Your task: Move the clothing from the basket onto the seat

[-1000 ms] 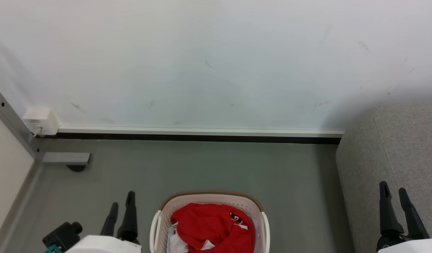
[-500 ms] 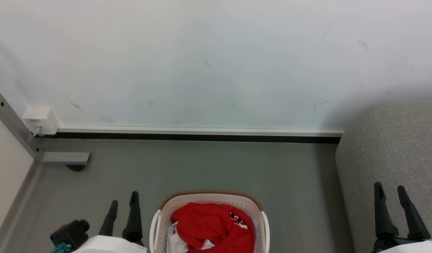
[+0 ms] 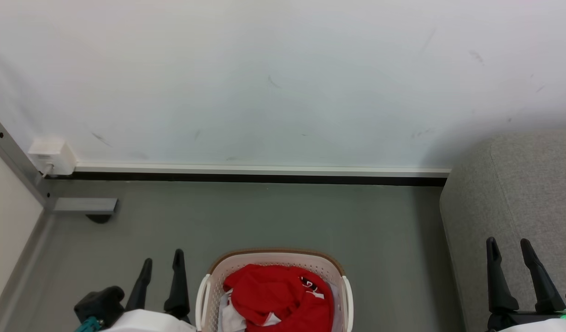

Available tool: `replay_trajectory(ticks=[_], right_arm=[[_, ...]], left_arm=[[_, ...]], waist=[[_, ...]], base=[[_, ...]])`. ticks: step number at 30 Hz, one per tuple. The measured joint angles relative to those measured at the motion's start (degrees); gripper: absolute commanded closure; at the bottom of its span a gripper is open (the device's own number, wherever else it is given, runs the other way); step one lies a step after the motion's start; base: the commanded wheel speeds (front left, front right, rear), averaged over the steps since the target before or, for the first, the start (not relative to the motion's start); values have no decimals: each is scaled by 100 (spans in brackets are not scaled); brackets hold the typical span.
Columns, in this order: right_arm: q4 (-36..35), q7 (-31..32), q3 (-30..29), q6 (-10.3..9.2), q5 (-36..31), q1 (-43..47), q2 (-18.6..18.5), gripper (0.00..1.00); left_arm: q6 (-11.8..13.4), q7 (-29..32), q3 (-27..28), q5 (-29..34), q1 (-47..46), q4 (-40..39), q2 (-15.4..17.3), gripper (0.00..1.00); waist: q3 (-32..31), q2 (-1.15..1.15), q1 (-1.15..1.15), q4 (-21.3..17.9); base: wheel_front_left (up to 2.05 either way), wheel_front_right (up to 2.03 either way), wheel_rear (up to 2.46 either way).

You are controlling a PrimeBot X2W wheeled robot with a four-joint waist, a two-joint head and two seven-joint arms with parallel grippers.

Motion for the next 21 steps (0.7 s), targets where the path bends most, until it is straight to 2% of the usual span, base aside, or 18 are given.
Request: replay_trajectory(ticks=[21], right_arm=[[-63,-245,-65,0,-781,87,-9,0]], left_arm=[[58,-222,67,1018,7,19,7,0]], waist=[[29,0,0,16]], base=[[0,0,0]])
